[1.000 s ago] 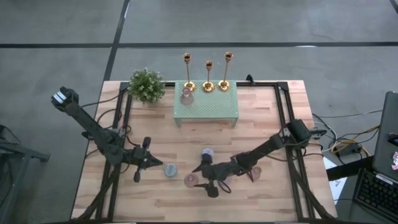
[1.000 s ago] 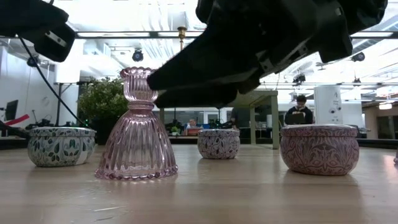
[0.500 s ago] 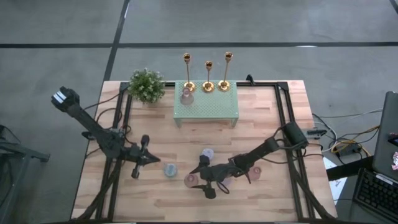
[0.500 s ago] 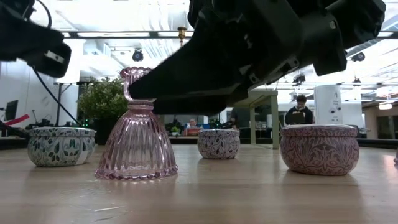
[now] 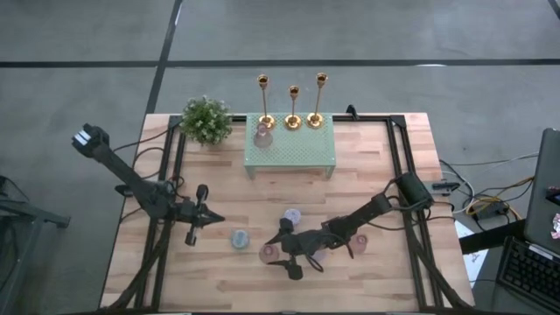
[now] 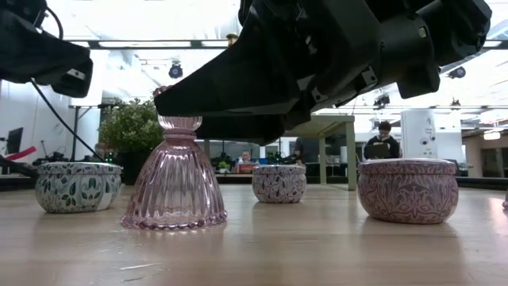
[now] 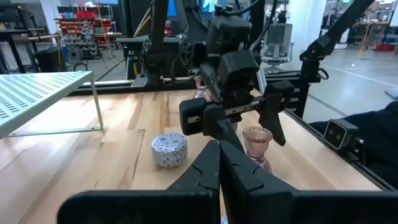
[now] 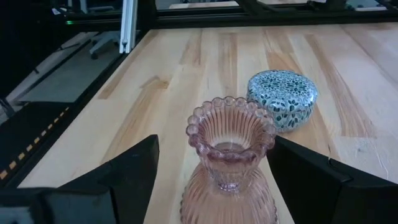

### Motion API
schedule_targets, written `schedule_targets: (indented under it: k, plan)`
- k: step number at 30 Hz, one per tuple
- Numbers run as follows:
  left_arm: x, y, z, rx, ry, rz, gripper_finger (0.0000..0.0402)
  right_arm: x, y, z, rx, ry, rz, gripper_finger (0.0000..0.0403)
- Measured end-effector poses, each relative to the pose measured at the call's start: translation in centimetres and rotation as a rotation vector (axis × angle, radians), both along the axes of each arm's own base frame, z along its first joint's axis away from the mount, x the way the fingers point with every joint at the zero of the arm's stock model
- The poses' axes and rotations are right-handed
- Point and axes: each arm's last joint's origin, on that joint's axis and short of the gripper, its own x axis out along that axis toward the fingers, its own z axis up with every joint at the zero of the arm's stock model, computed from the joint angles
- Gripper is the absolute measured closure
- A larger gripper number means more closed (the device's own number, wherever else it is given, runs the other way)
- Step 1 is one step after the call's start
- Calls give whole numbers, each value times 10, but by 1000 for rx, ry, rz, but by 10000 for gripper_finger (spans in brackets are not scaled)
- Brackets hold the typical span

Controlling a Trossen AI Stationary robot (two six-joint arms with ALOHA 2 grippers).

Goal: Stock candles and vases on shelf
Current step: Align the left pink glass vase with the other pink vase on the shelf

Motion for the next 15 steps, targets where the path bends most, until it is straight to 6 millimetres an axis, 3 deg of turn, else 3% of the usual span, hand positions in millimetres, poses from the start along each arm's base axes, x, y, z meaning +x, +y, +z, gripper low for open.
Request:
schedule_targets:
  k: [15]
  plan:
    - [-10,19,-1,10,36,81,398,1,-1,3,12,-32,-4,173]
